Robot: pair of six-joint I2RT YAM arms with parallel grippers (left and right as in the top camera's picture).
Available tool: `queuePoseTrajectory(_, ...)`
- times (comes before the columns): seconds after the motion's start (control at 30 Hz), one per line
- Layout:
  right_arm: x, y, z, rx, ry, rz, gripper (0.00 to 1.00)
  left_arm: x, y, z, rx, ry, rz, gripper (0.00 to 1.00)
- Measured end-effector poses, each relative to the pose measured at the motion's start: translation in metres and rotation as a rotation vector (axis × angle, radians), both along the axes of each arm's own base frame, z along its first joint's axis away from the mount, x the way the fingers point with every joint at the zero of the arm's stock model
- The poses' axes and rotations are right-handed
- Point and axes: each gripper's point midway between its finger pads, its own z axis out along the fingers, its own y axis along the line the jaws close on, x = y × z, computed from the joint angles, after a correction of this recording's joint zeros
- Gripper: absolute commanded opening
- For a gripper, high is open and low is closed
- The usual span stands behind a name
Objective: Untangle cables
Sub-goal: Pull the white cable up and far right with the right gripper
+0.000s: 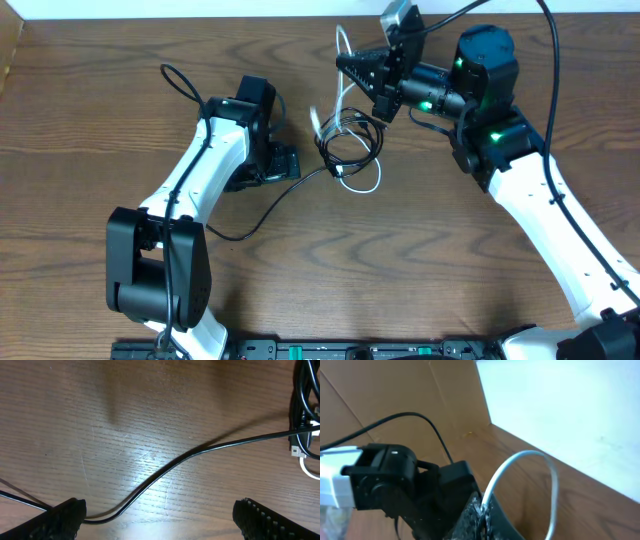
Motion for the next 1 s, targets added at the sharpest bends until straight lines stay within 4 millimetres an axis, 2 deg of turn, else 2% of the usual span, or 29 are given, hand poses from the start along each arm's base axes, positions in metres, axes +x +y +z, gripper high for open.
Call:
queuePoseTrajectory(0.13, 0.005, -0.005, 0.017, 0.021, -0.099, -0.015, 0.01, 0.000, 0.000, 0.000, 0.000, 0.000, 0.000, 0.98)
queuePoseTrajectory(0.27, 0.009, -0.022, 0.049, 0.061, -0.233, -0.058, 0.01, 0.000, 0.000, 0.000, 0.000, 0.000, 0.000, 0.98)
queuePoseTrajectory(0.37, 0.002, -0.037, 0.081, 0.095, -0.340, -0.096, 0.01, 0.000, 0.000, 0.000, 0.000, 0.000, 0.000, 0.98)
queuePoseTrajectory(0.4, 0.000, -0.043, 0.091, 0.105, -0.370, -0.115, 0.01, 0.000, 0.000, 0.000, 0.000, 0.000, 0.000, 0.98)
queuePoseTrajectory(0.43, -0.005, -0.053, 0.109, 0.125, -0.426, -0.151, 0.01, 0.000, 0.000, 0.000, 0.000, 0.000, 0.000, 0.98)
queuePoseTrajectory(0.47, -0.006, -0.056, 0.114, 0.131, -0.441, -0.164, 0.01, 0.000, 0.000, 0.000, 0.000, 0.000, 0.000, 0.98)
queuePoseTrajectory(0.57, -0.012, -0.083, 0.150, 0.176, -0.551, -0.277, 0.01, 0.000, 0.000, 0.000, 0.000, 0.000, 0.000, 0.98)
queuePoseTrajectory(0.73, -0.022, -0.119, 0.192, 0.239, -0.687, -0.421, 0.01, 0.000, 0.000, 0.000, 0.000, 0.000, 0.000, 0.98)
queuePoseTrajectory(0.87, -0.028, -0.141, 0.211, 0.266, -0.748, -0.501, 0.01, 0.000, 0.000, 0.000, 0.000, 0.000, 0.000, 0.98)
queuePoseTrajectory(1.0, -0.027, -0.162, 0.220, 0.276, -0.774, -0.582, 0.01, 0.000, 0.000, 0.000, 0.000, 0.000, 0.000, 0.98)
